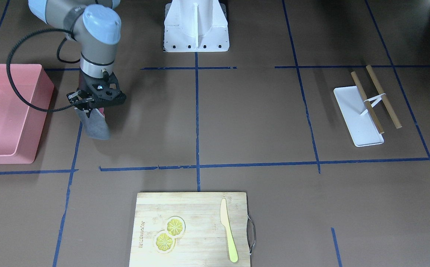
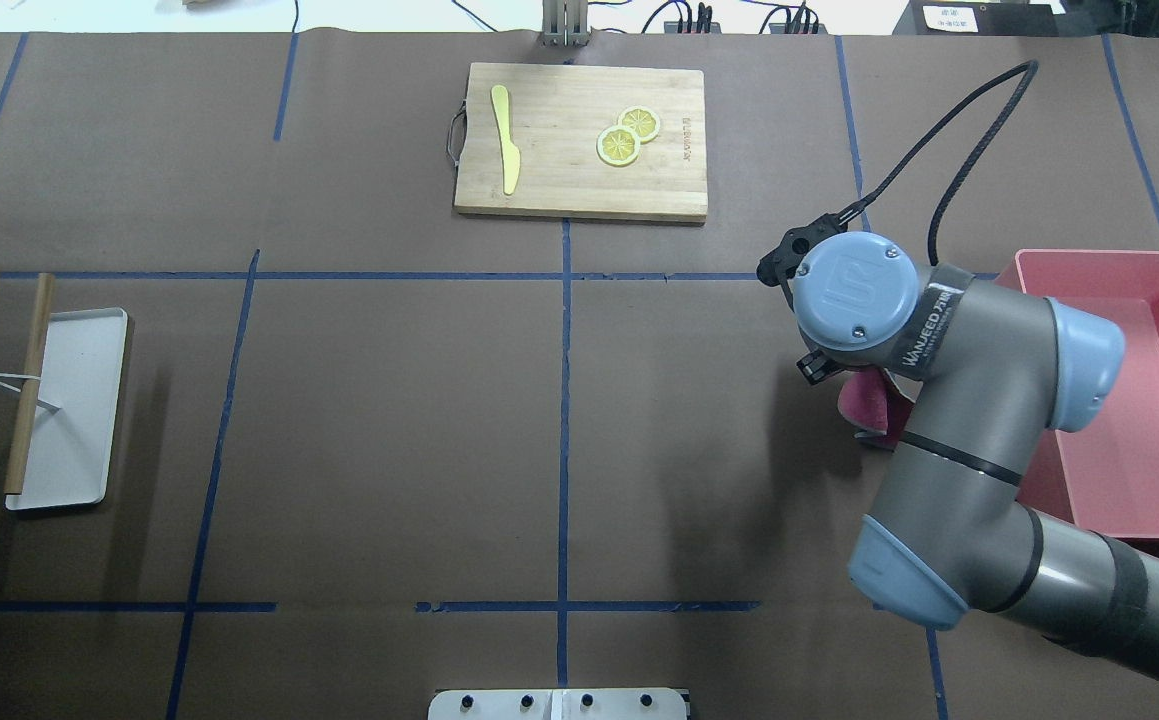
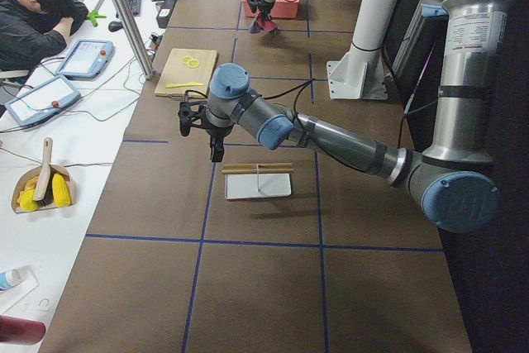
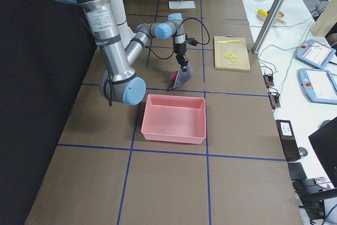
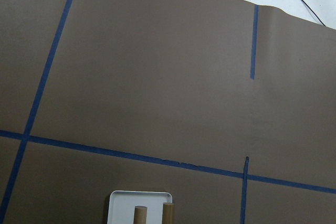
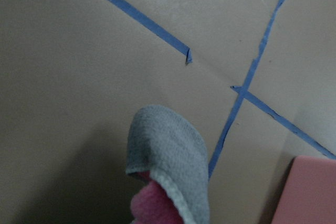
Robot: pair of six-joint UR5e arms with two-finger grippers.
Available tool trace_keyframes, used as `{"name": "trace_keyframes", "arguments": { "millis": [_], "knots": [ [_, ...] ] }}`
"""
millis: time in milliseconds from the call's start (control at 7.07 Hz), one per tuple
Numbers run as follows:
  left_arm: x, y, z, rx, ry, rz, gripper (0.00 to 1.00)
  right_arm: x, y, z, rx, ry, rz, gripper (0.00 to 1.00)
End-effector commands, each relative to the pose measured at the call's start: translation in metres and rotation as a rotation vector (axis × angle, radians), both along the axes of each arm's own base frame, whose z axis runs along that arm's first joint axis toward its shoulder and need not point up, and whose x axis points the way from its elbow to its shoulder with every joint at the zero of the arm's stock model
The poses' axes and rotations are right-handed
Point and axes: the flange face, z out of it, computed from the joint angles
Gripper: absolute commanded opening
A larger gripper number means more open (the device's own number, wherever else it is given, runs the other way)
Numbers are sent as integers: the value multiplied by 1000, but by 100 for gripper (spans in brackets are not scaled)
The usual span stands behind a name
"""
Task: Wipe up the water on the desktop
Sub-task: 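Lower the cloth with the right gripper onto the table near the pink bin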
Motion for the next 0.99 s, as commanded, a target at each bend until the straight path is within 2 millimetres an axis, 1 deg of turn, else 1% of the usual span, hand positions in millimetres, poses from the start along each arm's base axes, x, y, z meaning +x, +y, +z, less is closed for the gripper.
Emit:
{"name": "trace_keyframes", "arguments": {
  "millis": [0, 141, 283, 566, 707, 849],
  "knots": [
    [-1, 1, 2, -1, -2, 0, 100, -34, 3, 17, -100, -88, -58, 0],
    [-1, 0, 3, -4, -3, 0, 100, -46, 11, 13, -196, -145, -65, 0],
    [-2, -1, 3, -7, -4, -3, 100, -55, 22, 4, -331, -222, -96, 0],
    [-1, 0, 2, -4, -2, -1, 100, -67, 30, -35, -470, -323, -54, 1],
    [-1, 0, 2, -4, -3, -1, 100, -74, 36, -50, -496, -350, -63, 2],
    [-1, 0, 3, -6, -2, -1, 100, -89, 52, -63, -506, -408, -58, 2]
  ]
}}
